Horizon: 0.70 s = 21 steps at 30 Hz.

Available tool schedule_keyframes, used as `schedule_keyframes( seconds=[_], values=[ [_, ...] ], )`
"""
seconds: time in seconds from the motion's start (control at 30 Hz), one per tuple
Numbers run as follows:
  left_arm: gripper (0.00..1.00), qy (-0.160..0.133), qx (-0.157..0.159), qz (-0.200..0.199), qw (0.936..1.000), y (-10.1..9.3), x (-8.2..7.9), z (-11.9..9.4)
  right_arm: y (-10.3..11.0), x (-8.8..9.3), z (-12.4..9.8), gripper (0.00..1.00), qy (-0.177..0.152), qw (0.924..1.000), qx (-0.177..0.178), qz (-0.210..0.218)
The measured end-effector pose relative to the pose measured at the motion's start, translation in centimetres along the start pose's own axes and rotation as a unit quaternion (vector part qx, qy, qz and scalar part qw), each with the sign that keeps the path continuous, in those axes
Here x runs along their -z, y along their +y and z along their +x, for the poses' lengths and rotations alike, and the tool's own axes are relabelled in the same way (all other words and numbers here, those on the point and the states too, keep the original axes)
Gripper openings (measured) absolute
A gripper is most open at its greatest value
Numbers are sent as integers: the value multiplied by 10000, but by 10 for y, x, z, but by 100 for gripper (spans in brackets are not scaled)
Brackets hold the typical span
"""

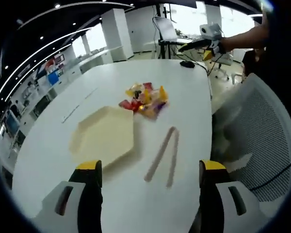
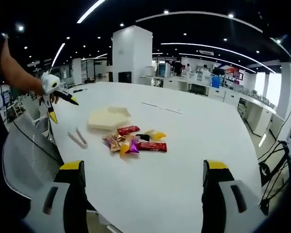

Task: Place the target food into the container with the food tongs after gripping and lifting it, then release it inside without dropping or visibly crushing the food.

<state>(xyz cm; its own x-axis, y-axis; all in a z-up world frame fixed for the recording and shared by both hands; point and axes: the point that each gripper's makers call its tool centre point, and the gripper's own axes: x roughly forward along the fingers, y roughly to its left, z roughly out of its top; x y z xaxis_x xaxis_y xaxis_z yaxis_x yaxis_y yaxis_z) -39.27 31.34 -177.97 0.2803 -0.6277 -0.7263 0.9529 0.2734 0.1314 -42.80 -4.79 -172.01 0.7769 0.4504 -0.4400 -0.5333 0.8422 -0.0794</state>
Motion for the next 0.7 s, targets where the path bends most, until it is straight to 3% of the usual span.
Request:
schedule_keyframes(
  seconds=[0.07, 0.13, 0.23, 0.3, 0.37, 0.43, 0.47, 0.53, 0.57, 0.63, 0.7],
  values=[
    [74, 87, -38, -68, 9999, 7, 9, 8, 10, -4, -6, 99, -158, 9999, 15, 0],
    [71, 157, 72, -138, 9998, 6, 17, 17, 15, 2, -9, 99, 30, 10000, 30, 44],
    [68, 167, 221, 8, 9996, -2, 16, 25, 21, 4, -13, 99, 171, 9998, 43, 90],
    [65, 211, 364, 262, 9988, -11, 19, 33, 24, -2, -16, 99, 228, 9996, 11, -179],
    [62, 494, 437, 473, 9967, -16, 30, 39, 23, -1, -10, 99, 149, 9994, -56, -294],
    [60, 428, 360, 556, 9969, -17, 27, 41, 19, 6, -2, 99, 251, 9993, -134, -239],
    [60, 404, 247, 470, 9978, -13, 26, 40, 18, 11, 2, 99, 339, 9990, -216, -188],
    [56, 331, 40, -62, 9994, -5, 24, 38, 19, 18, 2, 96, 746, 9963, -420, -122],
    [55, 269, -23, -214, 9994, -3, 23, 39, 18, 11, 2, 93, 615, 9970, -435, -162],
    [51, 394, 71, -160, 9991, -5, 26, 42, 22, -3, 5, 95, 256, 9972, -595, -364],
    [50, 498, 214, 14, 9985, -8, 29, 46, 18, 3, 8, 96, 347, 9972, -545, -368]
  ],
)
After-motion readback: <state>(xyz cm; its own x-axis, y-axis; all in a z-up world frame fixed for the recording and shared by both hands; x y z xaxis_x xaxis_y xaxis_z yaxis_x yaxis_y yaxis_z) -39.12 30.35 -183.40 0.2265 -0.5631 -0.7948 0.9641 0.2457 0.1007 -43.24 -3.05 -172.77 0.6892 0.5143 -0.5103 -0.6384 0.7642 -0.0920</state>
